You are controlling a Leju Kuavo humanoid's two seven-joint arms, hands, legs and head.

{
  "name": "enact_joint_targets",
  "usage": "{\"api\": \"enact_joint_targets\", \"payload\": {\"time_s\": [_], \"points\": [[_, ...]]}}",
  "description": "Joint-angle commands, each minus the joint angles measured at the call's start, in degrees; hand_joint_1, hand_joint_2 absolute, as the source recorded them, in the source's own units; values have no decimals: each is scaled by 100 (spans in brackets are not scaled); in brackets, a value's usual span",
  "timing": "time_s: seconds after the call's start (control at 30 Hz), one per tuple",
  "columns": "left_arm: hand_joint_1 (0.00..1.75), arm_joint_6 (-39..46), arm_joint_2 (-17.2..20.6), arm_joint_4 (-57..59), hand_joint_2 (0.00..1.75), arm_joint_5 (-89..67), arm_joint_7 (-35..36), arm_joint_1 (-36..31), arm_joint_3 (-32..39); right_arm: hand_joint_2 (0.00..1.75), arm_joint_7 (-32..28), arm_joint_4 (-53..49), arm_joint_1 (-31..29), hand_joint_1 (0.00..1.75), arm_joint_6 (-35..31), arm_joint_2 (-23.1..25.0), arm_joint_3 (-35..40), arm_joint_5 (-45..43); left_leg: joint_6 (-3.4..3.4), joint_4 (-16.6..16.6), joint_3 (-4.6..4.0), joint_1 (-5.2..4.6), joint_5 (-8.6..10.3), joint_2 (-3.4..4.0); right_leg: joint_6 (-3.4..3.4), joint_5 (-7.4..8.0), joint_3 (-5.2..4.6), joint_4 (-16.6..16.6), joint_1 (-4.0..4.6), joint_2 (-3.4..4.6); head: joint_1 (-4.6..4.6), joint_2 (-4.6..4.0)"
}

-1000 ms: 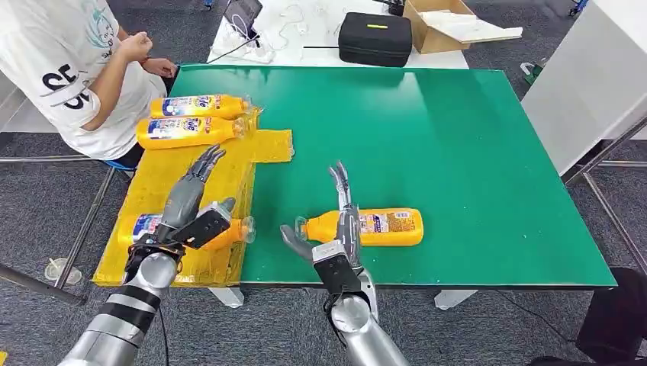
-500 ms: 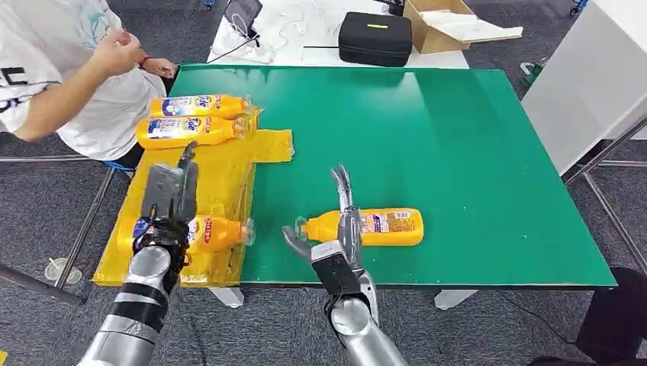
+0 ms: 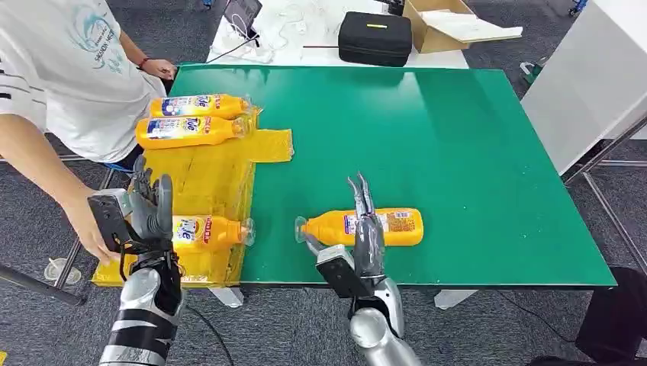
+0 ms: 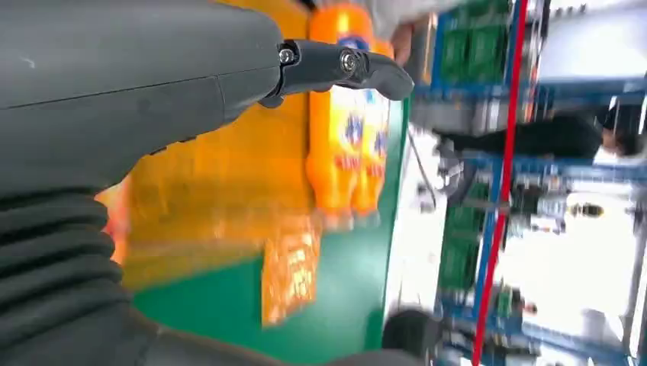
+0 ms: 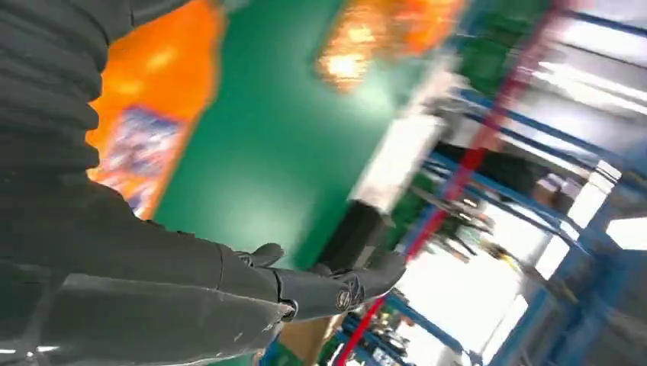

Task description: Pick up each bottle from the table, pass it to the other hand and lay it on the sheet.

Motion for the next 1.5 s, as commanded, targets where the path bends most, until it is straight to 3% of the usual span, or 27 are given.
{"api": "enact_joint_targets", "payload": {"time_s": [0.03,0.2,0.83,1.03,1.17,1.5], "points": [[0,115,48,-122,175,-579,-54,271,365,175,1329,176,-342,0,1390,-1144,-406,982,8,-5,18,-4,-2,1,-2,-2,20,-8,-1,-4,0,0],[0,226,41,20,175,-870,-85,163,382,175,1697,856,-788,0,1941,-1452,-295,1165,10,-7,29,-3,-3,11,-3,2,30,-11,0,3,-2,0],[0,147,28,583,175,-1001,-122,-144,397,175,1740,1416,-1533,0,2044,-1477,129,1278,9,-4,22,-2,-1,7,-4,0,23,-5,1,0,0,0],[0,219,47,1024,175,-946,-42,-385,417,175,1731,2730,-2278,0,3041,-1605,549,778,12,-7,41,-3,-5,16,-6,-1,40,-9,2,6,-2,0],[0,305,70,1311,175,-888,-58,-539,443,175,1578,3295,-2545,0,3195,-1623,718,544,13,-5,34,-4,0,8,-4,1,35,-7,1,-1,-2,0],[0,401,109,1513,175,-901,-109,-646,402,175,1398,3302,-2593,0,3411,-1825,938,95,10,-4,33,-1,2,-1,-3,0,35,-7,2,-9,-2,0]]}}
